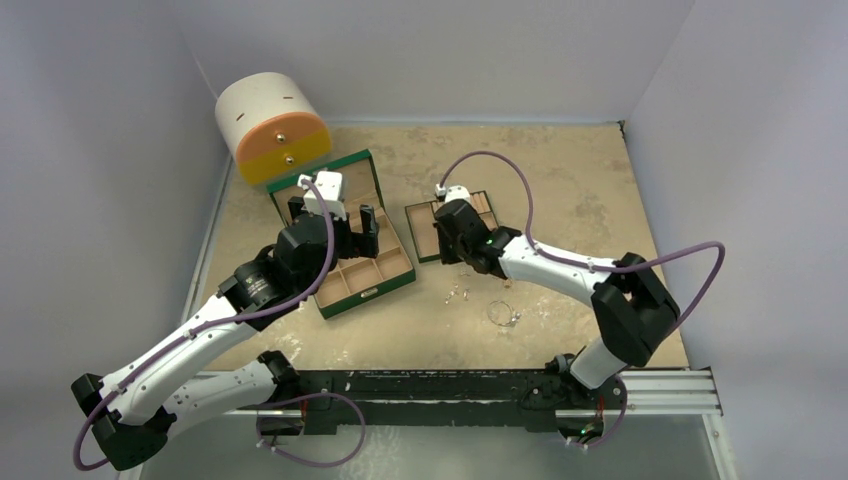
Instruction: Organize the mixed jewelry
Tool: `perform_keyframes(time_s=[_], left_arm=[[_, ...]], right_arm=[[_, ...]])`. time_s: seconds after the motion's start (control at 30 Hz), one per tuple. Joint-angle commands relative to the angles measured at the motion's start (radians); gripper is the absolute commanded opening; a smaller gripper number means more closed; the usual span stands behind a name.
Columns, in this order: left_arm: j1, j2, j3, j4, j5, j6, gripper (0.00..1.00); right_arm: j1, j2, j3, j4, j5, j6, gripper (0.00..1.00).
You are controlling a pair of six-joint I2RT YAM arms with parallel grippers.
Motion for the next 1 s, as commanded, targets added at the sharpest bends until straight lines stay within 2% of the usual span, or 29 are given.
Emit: perform_keyframes(time_s=[0.0, 0.37, 0.97], left_arm=[[0.001, -0.001, 0.046, 0.022, 0.003, 0.009, 0.98], [0.001, 0.000, 0.046, 0.019, -0.009, 0.012, 0.98], [0.000, 0.011, 0.047, 0.015, -0.018, 0.015, 0.98]], right_arm=[[-0.037, 0.001, 0.088, 0.007, 0.065, -0.072, 0.00], [-0.130, 0.121, 0.186, 0.092, 0.030, -0.123, 0.00], [-0.158, 0.270, 0.231, 0.173, 0.008, -0.083, 0.00]])
